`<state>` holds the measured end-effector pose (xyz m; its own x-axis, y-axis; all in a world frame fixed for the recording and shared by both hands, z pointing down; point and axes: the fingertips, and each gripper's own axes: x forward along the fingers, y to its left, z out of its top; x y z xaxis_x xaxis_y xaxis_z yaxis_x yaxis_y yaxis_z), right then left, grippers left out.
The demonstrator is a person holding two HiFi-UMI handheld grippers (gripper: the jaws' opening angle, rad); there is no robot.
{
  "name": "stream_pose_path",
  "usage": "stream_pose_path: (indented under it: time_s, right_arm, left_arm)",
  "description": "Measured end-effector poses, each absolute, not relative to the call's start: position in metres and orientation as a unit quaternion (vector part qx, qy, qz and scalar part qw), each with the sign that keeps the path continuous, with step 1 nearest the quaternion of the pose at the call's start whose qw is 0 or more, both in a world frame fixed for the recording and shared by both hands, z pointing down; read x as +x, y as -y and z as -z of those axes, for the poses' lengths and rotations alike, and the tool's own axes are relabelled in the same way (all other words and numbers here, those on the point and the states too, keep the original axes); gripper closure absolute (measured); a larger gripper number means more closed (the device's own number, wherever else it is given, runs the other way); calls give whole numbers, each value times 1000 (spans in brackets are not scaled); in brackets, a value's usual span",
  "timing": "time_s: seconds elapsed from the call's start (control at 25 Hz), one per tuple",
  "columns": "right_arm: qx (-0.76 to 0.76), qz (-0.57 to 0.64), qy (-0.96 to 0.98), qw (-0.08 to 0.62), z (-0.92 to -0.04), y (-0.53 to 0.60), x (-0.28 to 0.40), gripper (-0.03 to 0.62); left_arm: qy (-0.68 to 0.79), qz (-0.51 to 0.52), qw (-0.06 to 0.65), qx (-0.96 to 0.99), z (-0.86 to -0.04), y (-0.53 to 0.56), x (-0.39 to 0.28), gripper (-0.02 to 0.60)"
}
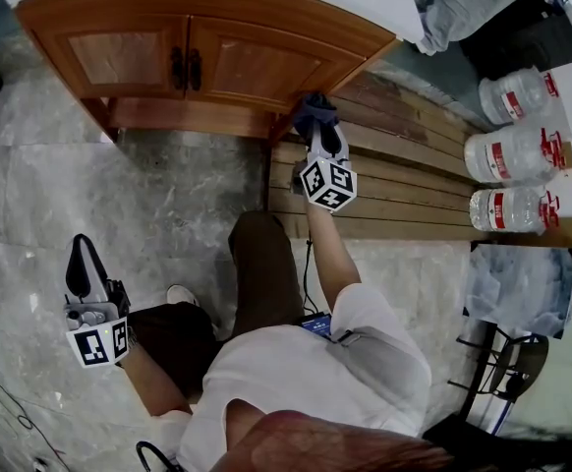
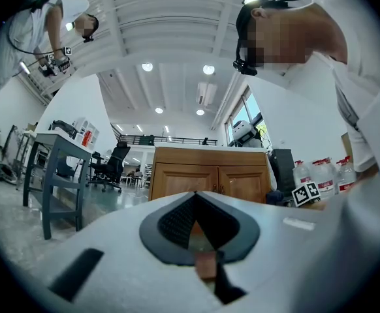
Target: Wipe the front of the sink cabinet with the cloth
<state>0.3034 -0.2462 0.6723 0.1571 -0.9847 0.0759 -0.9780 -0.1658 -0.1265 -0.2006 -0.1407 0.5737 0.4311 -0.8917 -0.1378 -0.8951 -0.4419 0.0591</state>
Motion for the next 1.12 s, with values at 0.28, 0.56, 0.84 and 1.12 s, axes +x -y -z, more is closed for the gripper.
stream_pose_path:
  time_s: [0.28,0.56,0.84,1.12]
  right_arm:
    - [-738,33,-670,64,-627,232,275,519]
    - [-619,0,-782,69,-565,226,184,519]
    - [-529,-9,-848,21,-548,228,99,523]
    - [-498,31,-867,-22,-472,210,44,523]
  left_arm:
    - [-530,-77,13,-845,-571,140,-199,586]
    - [-526,-80,11,-847,-574,138,-193,586]
    - [-516,-85,-38,-851,-585,154,-188,586]
    - [-532,-78,-80,-839,-498,151,-216,586]
